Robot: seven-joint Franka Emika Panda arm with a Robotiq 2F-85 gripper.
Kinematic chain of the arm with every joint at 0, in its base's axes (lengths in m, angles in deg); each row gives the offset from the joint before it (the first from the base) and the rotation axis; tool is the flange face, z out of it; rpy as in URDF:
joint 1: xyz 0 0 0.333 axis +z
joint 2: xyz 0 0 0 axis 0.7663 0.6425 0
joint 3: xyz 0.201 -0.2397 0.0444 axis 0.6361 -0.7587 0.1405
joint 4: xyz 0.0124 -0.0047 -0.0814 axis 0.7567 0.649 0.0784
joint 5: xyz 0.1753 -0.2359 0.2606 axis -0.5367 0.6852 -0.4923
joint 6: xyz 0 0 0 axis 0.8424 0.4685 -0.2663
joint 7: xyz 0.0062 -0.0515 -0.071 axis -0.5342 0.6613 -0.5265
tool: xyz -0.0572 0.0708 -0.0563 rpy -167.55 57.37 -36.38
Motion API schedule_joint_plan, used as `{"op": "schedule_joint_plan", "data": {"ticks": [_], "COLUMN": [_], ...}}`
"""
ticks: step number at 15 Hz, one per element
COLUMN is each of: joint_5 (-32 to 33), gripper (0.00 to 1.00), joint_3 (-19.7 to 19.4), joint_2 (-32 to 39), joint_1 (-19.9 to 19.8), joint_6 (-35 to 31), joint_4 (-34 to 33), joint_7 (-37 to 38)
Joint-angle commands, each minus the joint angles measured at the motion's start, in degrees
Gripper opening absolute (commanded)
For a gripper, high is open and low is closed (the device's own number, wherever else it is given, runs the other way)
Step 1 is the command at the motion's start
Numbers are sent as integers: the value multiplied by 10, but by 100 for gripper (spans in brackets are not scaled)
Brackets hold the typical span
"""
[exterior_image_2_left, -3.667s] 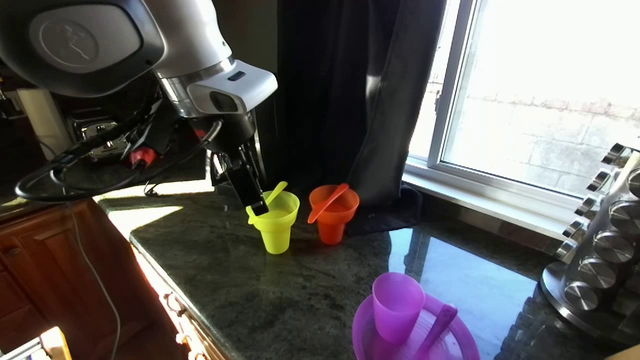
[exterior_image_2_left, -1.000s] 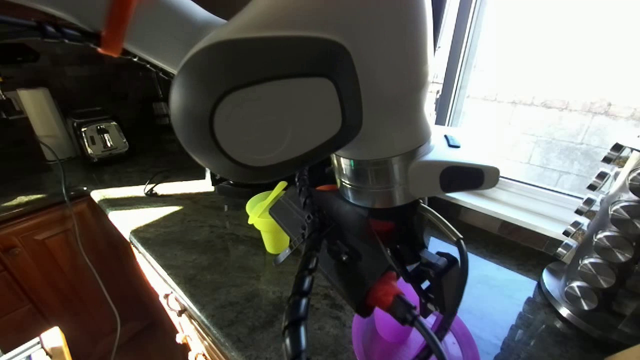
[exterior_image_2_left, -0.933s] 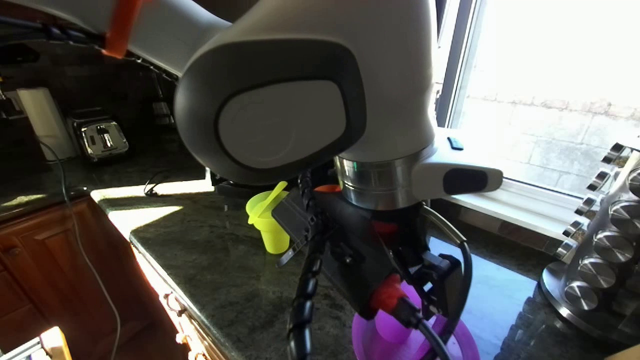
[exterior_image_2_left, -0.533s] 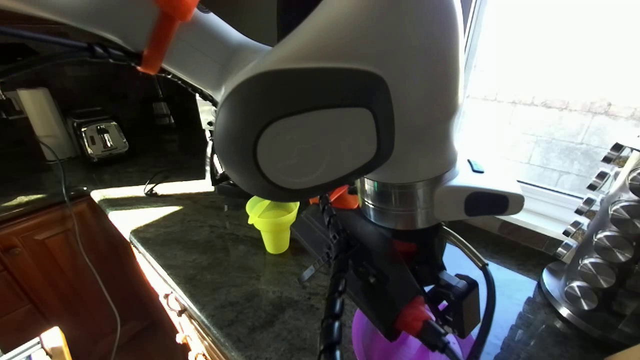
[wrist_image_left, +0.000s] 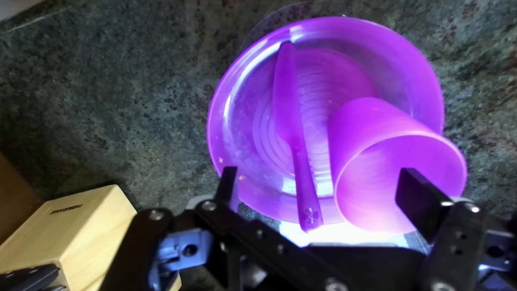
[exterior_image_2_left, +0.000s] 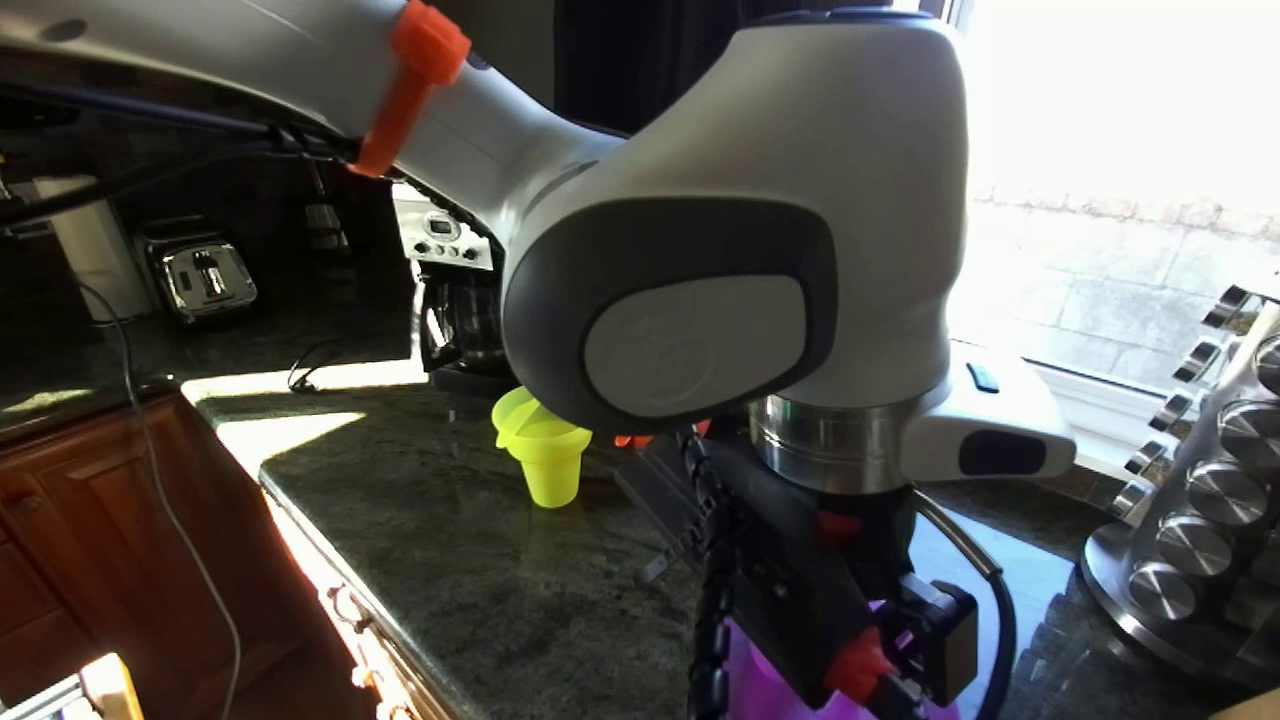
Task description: Unstack the purple items.
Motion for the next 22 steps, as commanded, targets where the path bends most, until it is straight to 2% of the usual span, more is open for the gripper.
{"op": "schedule_joint_plan", "data": {"ticks": [1, 3, 4, 5, 7, 16, 22], "joint_5": [-24, -30, -33, -34, -34, -43, -66], "gripper": [100, 100, 97, 76, 70, 1, 1], "joint_3": [8, 11, 13, 15, 18, 26, 29], "joint_2": [24, 32, 35, 38, 44, 54, 36], "joint_1": [-7, -7, -7, -7, -7, -11, -13], "joint_6": [11, 12, 13, 13, 14, 20, 22], "joint_4": [-19, -25, -27, -29, -31, -44, -52], "joint_7": [-11, -11, -11, -11, -9, -15, -37]}}
